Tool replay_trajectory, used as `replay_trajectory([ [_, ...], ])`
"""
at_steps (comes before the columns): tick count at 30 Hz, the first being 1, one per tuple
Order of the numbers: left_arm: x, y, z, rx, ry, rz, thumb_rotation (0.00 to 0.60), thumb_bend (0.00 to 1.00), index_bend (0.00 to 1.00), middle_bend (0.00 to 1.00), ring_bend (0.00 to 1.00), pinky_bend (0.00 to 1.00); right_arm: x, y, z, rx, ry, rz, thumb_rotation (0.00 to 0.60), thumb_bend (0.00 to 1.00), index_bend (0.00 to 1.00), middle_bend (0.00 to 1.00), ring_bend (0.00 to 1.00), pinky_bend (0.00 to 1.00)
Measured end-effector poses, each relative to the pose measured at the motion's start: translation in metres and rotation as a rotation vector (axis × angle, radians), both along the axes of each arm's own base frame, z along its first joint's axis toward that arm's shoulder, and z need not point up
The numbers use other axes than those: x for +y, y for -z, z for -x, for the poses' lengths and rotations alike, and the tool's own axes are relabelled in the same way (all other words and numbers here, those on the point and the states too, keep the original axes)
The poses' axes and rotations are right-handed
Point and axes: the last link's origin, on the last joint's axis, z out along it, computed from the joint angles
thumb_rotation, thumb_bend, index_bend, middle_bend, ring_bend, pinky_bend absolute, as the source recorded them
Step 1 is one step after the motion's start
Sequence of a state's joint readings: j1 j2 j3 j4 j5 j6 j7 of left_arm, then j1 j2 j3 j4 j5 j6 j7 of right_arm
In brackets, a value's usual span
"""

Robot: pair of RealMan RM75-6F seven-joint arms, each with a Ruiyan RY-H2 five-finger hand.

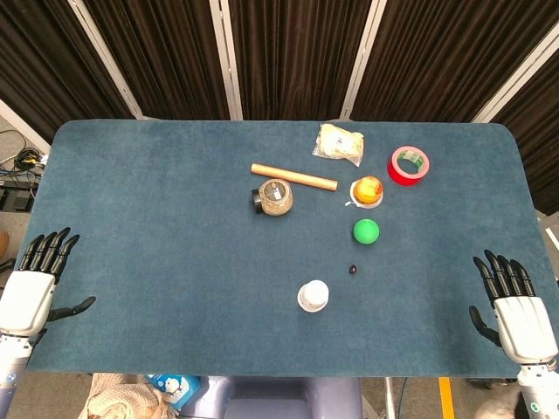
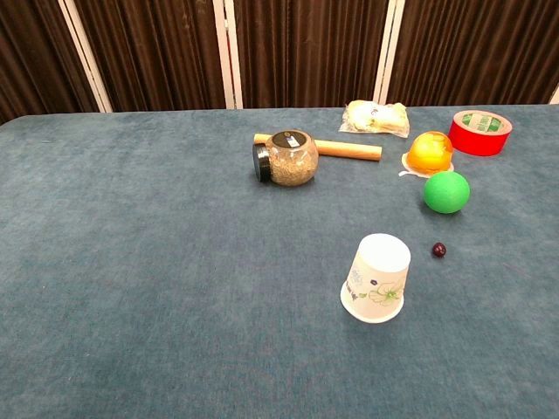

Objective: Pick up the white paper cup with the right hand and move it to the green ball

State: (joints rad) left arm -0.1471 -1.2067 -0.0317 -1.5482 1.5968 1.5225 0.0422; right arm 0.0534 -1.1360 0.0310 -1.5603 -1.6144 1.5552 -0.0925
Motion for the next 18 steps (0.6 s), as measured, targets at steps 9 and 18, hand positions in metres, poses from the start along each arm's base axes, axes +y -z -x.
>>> replay_trajectory([
  [9,-0.001,0.000,0.000,0.002,0.000,0.001,0.600,0.02,0.00,0.00,0.00,0.00,0.001,0.001,-0.004,-0.020,-0.018,-0.017,0.600,0.39,0.00,0.00,0.00,0.07],
  [18,0.001,0.000,0.001,-0.006,-0.004,0.003,0.600,0.02,0.00,0.00,0.00,0.00,-0.001,0.012,-0.023,-0.054,-0.093,-0.174,0.600,0.38,0.00,0.00,0.00,0.10],
])
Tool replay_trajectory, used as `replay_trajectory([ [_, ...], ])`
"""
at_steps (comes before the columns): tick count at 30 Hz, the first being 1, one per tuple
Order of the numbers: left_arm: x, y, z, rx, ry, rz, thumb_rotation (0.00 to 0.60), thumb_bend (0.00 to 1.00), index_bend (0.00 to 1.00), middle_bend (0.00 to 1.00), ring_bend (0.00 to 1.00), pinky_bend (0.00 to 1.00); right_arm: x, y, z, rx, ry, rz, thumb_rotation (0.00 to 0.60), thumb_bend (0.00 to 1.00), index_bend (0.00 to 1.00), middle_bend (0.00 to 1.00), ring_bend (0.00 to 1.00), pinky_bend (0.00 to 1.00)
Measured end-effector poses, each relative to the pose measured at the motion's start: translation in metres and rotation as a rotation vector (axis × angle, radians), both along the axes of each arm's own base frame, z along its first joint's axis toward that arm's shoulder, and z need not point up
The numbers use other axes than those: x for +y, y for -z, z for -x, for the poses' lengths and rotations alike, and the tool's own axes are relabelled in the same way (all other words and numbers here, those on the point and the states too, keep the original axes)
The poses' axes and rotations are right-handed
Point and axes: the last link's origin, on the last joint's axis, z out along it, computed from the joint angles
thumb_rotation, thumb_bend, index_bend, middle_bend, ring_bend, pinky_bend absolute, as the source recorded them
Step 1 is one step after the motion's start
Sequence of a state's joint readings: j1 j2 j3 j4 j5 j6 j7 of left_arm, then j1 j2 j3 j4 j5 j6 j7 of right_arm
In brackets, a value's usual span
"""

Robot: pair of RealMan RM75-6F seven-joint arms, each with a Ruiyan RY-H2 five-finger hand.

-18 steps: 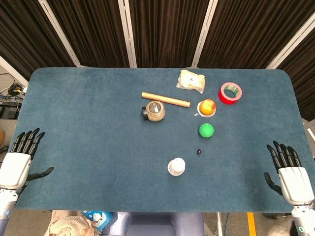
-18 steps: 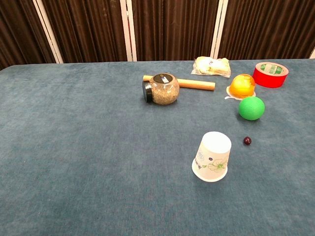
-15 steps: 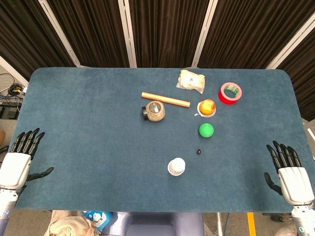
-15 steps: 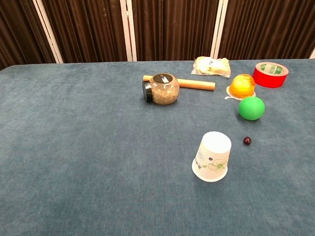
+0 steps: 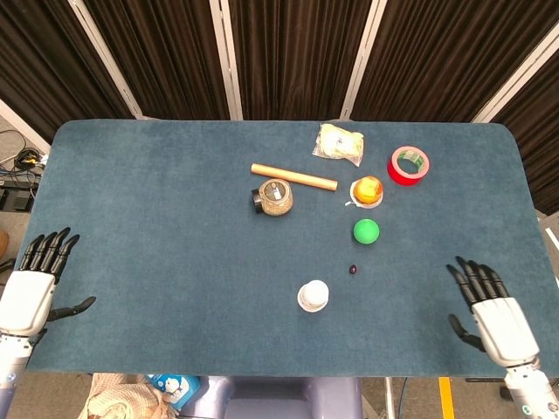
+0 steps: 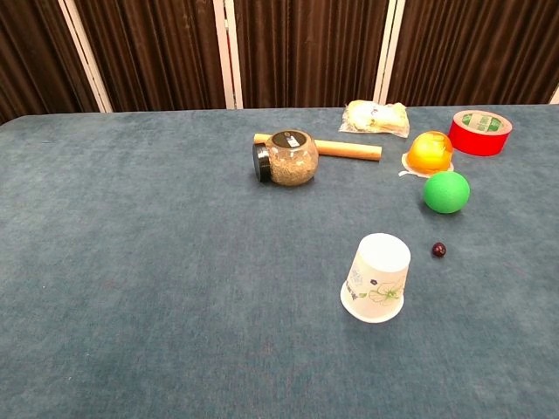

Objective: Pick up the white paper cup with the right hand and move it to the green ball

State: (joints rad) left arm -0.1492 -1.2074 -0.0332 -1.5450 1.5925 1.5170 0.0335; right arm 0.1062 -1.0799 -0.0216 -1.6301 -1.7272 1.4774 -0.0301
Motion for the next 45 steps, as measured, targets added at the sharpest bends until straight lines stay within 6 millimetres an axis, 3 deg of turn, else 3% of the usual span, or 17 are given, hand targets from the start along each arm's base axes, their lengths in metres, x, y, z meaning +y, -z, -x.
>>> replay_trajectory([
  [14,0.002,0.002,0.000,0.003,-0.005,0.005,0.600,0.02,0.00,0.00,0.00,0.00,-0.040,0.040,-0.055,0.029,-0.254,-0.271,0.600,0.38,0.00,0.00,0.00,0.14],
  [31,0.005,0.002,0.000,-0.002,-0.014,0.012,0.600,0.02,0.00,0.00,0.00,0.00,-0.059,0.102,-0.097,0.128,-0.245,-0.437,0.600,0.38,0.00,0.00,0.00,0.14],
  [45,0.005,0.002,0.001,-0.007,-0.019,0.018,0.600,0.02,0.00,0.00,0.00,0.00,-0.073,0.129,-0.112,0.134,-0.212,-0.457,0.600,0.38,0.00,0.00,0.00,0.14],
])
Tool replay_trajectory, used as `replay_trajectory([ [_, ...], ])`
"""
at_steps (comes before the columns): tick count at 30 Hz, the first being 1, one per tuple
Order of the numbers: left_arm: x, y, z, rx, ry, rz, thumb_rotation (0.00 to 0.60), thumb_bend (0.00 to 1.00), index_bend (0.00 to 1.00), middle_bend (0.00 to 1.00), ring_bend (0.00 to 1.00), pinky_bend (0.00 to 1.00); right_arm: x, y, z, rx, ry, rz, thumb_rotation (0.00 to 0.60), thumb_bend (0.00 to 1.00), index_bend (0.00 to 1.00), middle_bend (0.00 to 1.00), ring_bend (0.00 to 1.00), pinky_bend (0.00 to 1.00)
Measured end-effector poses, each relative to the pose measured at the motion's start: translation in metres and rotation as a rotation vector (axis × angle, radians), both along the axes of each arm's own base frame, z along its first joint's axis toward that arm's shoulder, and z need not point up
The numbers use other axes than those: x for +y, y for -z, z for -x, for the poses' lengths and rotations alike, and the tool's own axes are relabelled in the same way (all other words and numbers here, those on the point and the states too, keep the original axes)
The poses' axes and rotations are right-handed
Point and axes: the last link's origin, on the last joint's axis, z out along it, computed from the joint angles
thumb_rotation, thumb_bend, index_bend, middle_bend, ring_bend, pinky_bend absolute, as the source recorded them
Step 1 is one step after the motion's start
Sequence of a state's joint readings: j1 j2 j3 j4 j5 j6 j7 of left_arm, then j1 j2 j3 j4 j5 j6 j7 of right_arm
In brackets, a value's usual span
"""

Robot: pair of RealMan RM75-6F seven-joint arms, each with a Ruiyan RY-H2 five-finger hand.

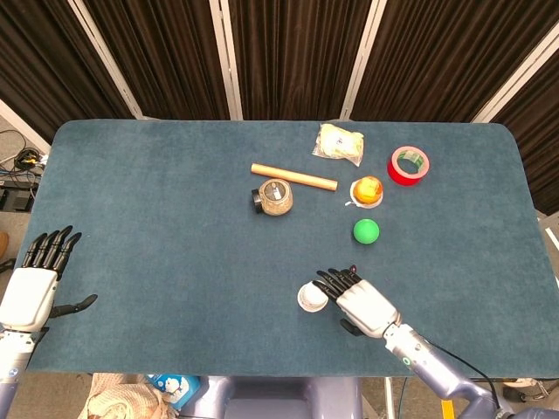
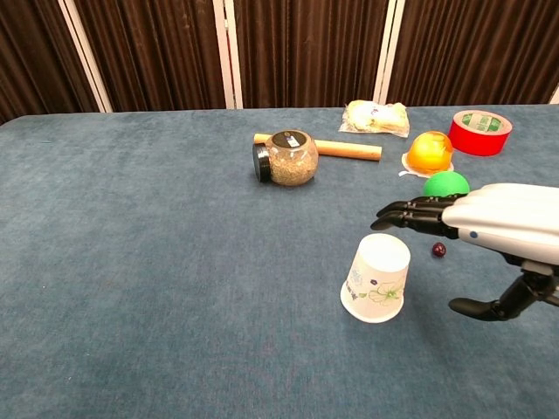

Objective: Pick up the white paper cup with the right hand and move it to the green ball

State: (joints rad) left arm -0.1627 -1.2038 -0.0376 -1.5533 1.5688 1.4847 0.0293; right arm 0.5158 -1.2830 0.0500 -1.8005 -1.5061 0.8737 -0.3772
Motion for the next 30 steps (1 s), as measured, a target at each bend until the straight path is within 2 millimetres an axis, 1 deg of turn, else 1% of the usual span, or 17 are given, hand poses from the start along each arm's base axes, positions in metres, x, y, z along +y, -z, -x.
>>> replay_trajectory([
  [5,0.000,0.000,0.000,-0.001,0.000,0.001,0.600,0.02,0.00,0.00,0.00,0.00,-0.004,0.009,-0.004,0.002,0.015,-0.003,0.600,0.38,0.00,0.00,0.00,0.14],
  [8,0.000,0.000,0.000,-0.002,-0.001,0.001,0.600,0.02,0.00,0.00,0.00,0.00,-0.005,0.014,-0.007,0.005,0.015,-0.005,0.600,0.39,0.00,0.00,0.01,0.16],
  [11,0.000,0.000,0.000,-0.003,-0.002,0.001,0.600,0.02,0.00,0.00,0.00,0.00,-0.006,0.019,-0.010,0.006,0.015,-0.005,0.600,0.47,0.00,0.00,0.06,0.21],
  [13,0.000,0.000,0.000,-0.003,-0.002,0.002,0.600,0.02,0.00,0.00,0.00,0.00,-0.006,0.021,-0.011,0.007,0.017,-0.005,0.600,0.54,0.01,0.04,0.10,0.26],
  [15,0.000,0.000,0.000,-0.004,-0.002,0.002,0.600,0.02,0.00,0.00,0.00,0.00,-0.007,0.023,-0.011,0.009,0.019,-0.004,0.600,0.58,0.05,0.10,0.16,0.31],
  [18,0.000,0.000,0.000,-0.004,-0.001,0.002,0.600,0.02,0.00,0.00,0.00,0.00,-0.007,0.026,-0.011,0.017,0.023,0.000,0.600,0.60,0.17,0.21,0.25,0.40],
  [19,0.000,0.000,0.000,-0.004,-0.001,0.002,0.600,0.02,0.00,0.00,0.00,0.00,-0.008,0.026,-0.011,0.018,0.025,0.002,0.600,0.60,0.21,0.24,0.28,0.42],
  [21,0.000,0.000,0.000,-0.004,-0.001,0.002,0.600,0.02,0.00,0.00,0.00,0.00,-0.008,0.028,-0.011,0.020,0.026,0.008,0.600,0.60,0.24,0.27,0.32,0.43],
  [25,0.000,0.000,0.000,-0.004,-0.002,0.002,0.600,0.02,0.00,0.00,0.00,0.00,-0.008,0.029,-0.012,0.016,0.026,0.016,0.600,0.60,0.28,0.29,0.35,0.43],
  [30,0.000,0.000,0.000,-0.004,-0.003,0.001,0.600,0.02,0.00,0.00,0.00,0.00,-0.008,0.026,-0.015,0.009,0.022,0.024,0.600,0.60,0.28,0.30,0.35,0.43],
])
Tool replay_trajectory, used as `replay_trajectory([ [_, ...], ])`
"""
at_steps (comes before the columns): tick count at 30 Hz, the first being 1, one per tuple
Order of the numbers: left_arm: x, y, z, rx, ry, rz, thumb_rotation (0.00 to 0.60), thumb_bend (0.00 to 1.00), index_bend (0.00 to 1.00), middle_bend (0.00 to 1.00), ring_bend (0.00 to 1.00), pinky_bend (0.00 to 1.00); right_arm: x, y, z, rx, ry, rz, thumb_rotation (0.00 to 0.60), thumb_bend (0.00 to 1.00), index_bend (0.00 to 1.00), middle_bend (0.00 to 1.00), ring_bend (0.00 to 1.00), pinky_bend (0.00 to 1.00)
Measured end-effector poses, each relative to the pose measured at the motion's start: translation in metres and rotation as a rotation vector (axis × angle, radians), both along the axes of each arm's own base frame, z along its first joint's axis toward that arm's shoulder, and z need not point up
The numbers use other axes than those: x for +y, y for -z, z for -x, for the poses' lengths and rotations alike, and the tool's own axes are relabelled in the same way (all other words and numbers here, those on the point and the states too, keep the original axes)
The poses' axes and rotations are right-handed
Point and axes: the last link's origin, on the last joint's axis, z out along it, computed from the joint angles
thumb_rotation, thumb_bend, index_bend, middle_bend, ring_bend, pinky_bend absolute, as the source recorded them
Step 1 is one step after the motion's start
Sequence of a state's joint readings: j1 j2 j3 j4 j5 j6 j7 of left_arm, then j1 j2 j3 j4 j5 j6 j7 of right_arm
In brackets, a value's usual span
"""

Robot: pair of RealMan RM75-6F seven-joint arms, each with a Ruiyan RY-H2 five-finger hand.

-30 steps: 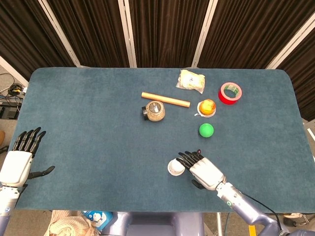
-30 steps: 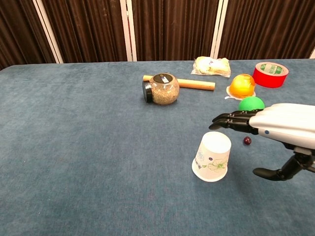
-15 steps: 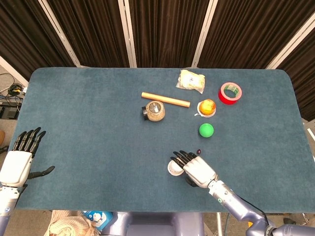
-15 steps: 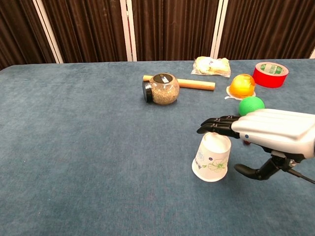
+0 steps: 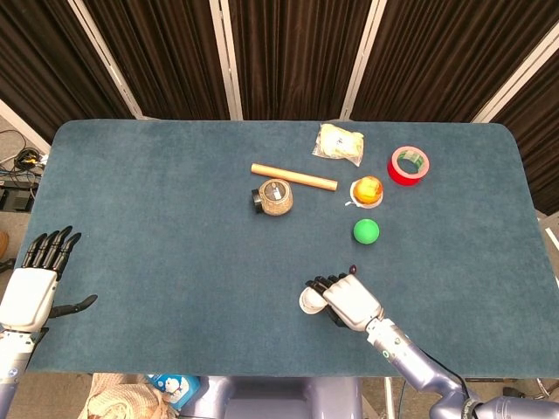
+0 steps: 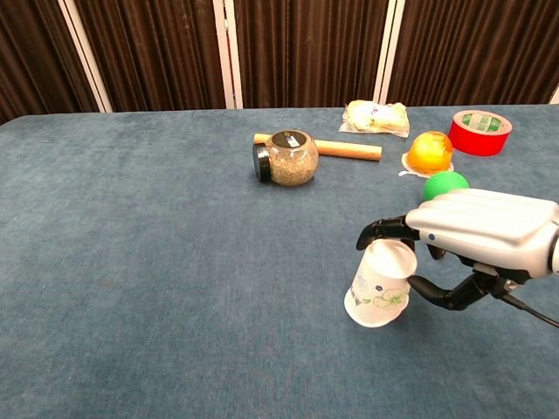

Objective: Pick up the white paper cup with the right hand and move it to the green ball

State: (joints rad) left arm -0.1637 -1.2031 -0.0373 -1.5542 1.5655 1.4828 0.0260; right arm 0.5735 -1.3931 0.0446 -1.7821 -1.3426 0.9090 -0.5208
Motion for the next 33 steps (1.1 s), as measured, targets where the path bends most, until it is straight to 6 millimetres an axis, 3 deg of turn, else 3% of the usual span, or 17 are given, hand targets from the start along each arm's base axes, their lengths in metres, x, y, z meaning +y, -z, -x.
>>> replay_trajectory([
  [18,0.000,0.000,0.000,-0.002,-0.003,-0.002,0.600,0.02,0.00,0.00,0.00,0.00,-0.009,-0.018,-0.008,-0.001,-0.028,0.077,0.600,0.60,0.30,0.31,0.36,0.43],
  [33,0.000,0.000,0.000,-0.001,-0.005,0.002,0.600,0.02,0.00,0.00,0.00,0.00,-0.036,-0.038,0.024,0.069,0.049,0.214,0.600,0.60,0.30,0.31,0.36,0.43],
])
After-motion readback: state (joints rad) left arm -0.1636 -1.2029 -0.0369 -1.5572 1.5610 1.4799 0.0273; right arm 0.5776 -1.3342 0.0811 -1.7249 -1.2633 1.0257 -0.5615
